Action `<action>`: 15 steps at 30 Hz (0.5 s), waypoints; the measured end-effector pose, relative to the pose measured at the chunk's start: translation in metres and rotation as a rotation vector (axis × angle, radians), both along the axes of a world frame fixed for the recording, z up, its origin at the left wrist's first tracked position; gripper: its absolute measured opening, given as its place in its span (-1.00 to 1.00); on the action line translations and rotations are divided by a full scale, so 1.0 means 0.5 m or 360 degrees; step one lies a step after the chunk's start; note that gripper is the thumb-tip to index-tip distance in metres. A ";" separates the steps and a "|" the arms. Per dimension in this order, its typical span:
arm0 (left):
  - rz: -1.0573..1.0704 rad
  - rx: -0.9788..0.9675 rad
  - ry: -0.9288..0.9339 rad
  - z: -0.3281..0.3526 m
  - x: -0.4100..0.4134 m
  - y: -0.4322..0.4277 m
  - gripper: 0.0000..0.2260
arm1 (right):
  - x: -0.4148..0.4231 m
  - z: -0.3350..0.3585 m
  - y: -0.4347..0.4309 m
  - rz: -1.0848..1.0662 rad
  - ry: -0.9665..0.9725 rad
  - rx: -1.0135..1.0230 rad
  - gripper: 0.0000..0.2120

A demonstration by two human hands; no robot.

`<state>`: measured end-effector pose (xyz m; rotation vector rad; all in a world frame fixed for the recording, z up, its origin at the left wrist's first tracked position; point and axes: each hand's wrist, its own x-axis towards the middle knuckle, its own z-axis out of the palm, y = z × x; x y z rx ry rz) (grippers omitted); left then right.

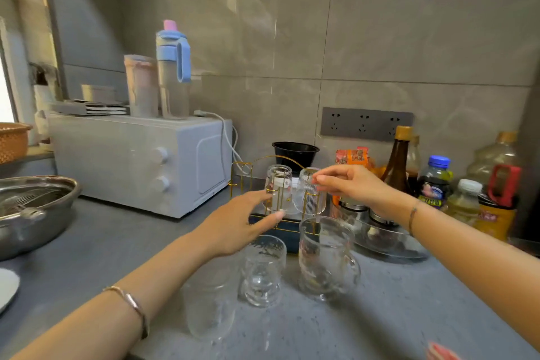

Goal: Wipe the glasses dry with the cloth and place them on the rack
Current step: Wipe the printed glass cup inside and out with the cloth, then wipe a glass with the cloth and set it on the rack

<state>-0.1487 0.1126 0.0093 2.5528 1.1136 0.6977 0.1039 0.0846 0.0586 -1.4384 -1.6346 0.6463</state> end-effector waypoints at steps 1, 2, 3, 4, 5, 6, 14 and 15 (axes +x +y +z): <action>0.0008 -0.0014 0.0022 -0.006 -0.015 -0.020 -0.33 | -0.010 -0.012 -0.019 -0.0001 0.0012 -0.0023 -0.78; 0.0019 -0.0015 0.0040 -0.011 -0.027 -0.037 -0.32 | -0.019 -0.023 -0.033 0.0003 0.0009 -0.0039 -0.79; 0.0025 -0.0009 0.0054 -0.018 -0.038 -0.050 -0.32 | -0.028 -0.035 -0.046 0.0008 0.0019 -0.0048 -0.80; 0.0027 0.0001 0.0068 -0.024 -0.048 -0.062 -0.30 | -0.037 -0.045 -0.058 0.0020 0.0032 -0.0045 -0.82; 0.0030 0.0009 0.0074 -0.029 -0.058 -0.073 -0.28 | -0.045 -0.054 -0.070 0.0029 0.0050 -0.0042 -0.83; 0.0044 0.0021 0.0075 -0.035 -0.070 -0.084 -0.25 | -0.055 -0.064 -0.082 0.0038 0.0063 -0.0034 -0.83; 0.0290 -0.0042 -0.0029 -0.112 -0.139 -0.124 -0.04 | -0.118 -0.116 -0.155 0.0045 0.0039 -0.0010 -0.87; 0.0347 -0.0094 -0.0092 -0.120 -0.142 -0.126 0.01 | -0.124 -0.121 -0.159 0.0048 0.0038 -0.0002 -0.87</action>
